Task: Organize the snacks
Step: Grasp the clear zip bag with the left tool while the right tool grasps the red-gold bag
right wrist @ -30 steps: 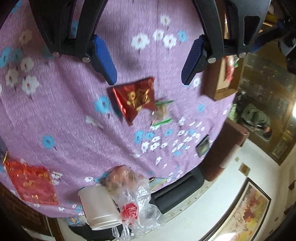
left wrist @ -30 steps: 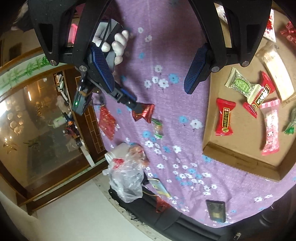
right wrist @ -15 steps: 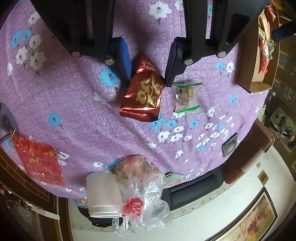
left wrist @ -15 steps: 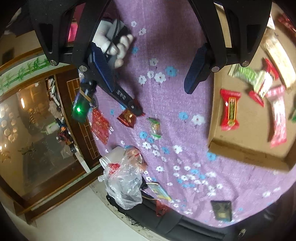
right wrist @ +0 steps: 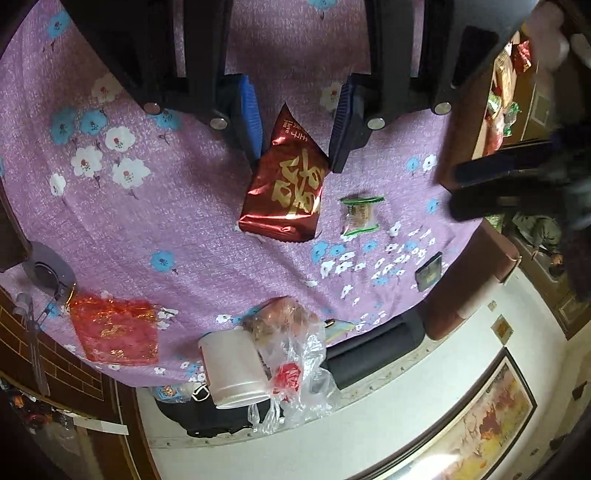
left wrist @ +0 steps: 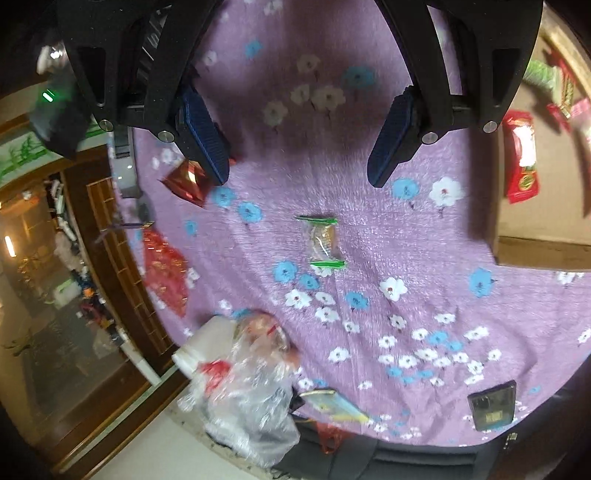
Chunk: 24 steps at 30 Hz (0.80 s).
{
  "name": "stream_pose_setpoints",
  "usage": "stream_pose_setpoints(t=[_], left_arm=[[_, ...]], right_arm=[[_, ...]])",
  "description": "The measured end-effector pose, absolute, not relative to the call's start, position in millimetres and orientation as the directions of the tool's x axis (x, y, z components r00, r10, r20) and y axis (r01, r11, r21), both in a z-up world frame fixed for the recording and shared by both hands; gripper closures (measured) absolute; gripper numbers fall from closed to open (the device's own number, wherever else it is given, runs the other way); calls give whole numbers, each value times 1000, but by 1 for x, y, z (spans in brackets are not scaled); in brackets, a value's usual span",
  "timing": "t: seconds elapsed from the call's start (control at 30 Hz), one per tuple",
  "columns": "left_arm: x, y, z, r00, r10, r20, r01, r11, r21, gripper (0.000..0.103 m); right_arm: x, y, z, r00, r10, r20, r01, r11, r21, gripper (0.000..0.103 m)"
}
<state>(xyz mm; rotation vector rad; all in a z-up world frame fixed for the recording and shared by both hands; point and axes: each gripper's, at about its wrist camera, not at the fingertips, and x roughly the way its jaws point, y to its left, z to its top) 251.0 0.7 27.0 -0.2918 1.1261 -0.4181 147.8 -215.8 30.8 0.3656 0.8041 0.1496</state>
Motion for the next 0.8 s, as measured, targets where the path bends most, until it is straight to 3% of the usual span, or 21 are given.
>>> stream_pose_setpoints(t=[0.3, 0.4, 0.5, 0.53, 0.6, 0.7, 0.8], left_arm=[[289, -23, 3, 397, -415, -819, 159, 910, -383, 26], [295, -29, 2, 394, -412, -821, 180, 911, -371, 35], [297, -34, 1, 399, -398, -826, 201, 917, -344, 37], [298, -37, 0, 398, -389, -831, 211, 920, -329, 45], [299, -42, -4, 391, -377, -840, 229, 924, -307, 49], [296, -51, -11, 389, -324, -863, 268, 936, -230, 76], [291, -56, -12, 415, -304, -857, 299, 936, -187, 77]], right_arm=[[149, -221, 28, 673, 299, -677, -16, 921, 390, 64], [152, -227, 26, 665, 303, -683, -1, 914, 405, 64], [152, -231, 25, 661, 306, -685, 11, 909, 417, 64], [152, -231, 25, 662, 305, -685, 11, 910, 416, 64], [152, -230, 25, 661, 305, -686, 10, 910, 414, 64], [152, -228, 25, 660, 299, -689, 5, 915, 403, 64], [153, -226, 24, 659, 287, -695, 1, 924, 382, 65]])
